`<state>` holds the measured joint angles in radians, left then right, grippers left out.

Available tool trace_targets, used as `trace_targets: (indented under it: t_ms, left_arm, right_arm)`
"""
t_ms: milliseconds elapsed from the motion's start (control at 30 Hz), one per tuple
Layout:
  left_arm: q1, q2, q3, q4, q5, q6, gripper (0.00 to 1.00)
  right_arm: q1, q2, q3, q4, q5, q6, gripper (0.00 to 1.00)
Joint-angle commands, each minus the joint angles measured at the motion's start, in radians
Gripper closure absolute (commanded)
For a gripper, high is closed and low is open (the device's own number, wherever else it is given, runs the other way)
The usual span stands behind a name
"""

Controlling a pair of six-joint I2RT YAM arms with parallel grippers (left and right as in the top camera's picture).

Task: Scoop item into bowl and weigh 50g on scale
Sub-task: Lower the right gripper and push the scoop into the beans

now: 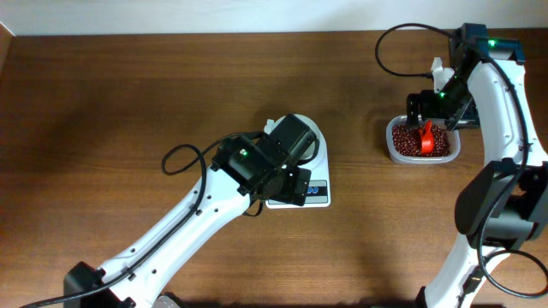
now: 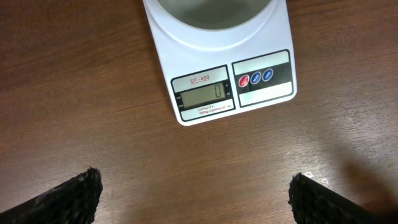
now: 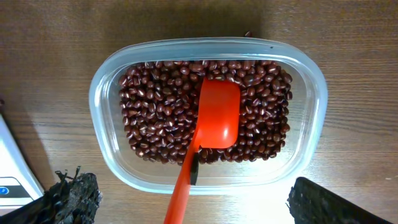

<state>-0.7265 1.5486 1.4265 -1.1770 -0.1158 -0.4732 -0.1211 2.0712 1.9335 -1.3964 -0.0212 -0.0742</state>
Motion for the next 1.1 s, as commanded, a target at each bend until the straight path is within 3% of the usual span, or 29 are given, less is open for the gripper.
trace_targets:
  t_ms: [0,100,133,200,400,467,667,733,800,900,1067]
  left_arm:
    - [-0.002,0.000,-0.004,-0.002,0.006,-0.012,0.01]
    - [-0.002,0.000,-0.004,-0.002,0.006,-0.012,0.01]
    - [-0.002,0.000,-0.004,-0.002,0.006,-0.012,0.01]
    - [-0.002,0.000,-0.004,-0.002,0.006,-0.012,0.01]
    - [-0.002,0.000,-0.004,-0.002,0.006,-0.012,0.01]
    - [-0.002,0.000,-0.004,-0.002,0.006,-0.012,0.01]
    - [-0.002,0.000,-0.004,-0.002,0.006,-0.012,0.01]
    - [-0.002,0.000,-0.004,-0.002,0.006,-0.012,0.01]
    - [-0.002,0.000,-0.004,-0.002,0.006,-0.012,0.01]
    - [-0.002,0.000,-0.004,-0.002,0.006,-0.012,0.01]
    - [-0.002,0.000,-0.004,-0.002,0.006,-0.012,0.01]
  right_arm:
    - [-0.004,-0.006,0.001,-0.003,-0.109,0.011,0.01]
    - [-0.004,-0.006,0.001,-0.007,-0.126,0.000,0.01]
    - [-0.006,-0.006,0.020,-0.042,-0.103,0.008,0.17]
    - [-0.010,-0.021,0.083,-0.117,-0.098,0.034,0.26]
    - [0.024,-0.096,0.055,-0.159,-0.030,0.098,0.27]
    - [0.050,-0.096,-0.024,-0.051,0.123,0.214,0.27]
    - [0.049,-0.084,-0.250,0.224,0.105,0.134,0.27]
    - [0.049,-0.084,-0.299,0.309,0.105,0.134,0.37]
    - [0.049,-0.084,-0.301,0.323,0.106,0.132,0.45]
    - [0.049,-0.085,-0.211,0.214,0.123,0.126,0.45]
    - [0.049,-0.084,-0.174,0.193,0.074,0.073,0.50]
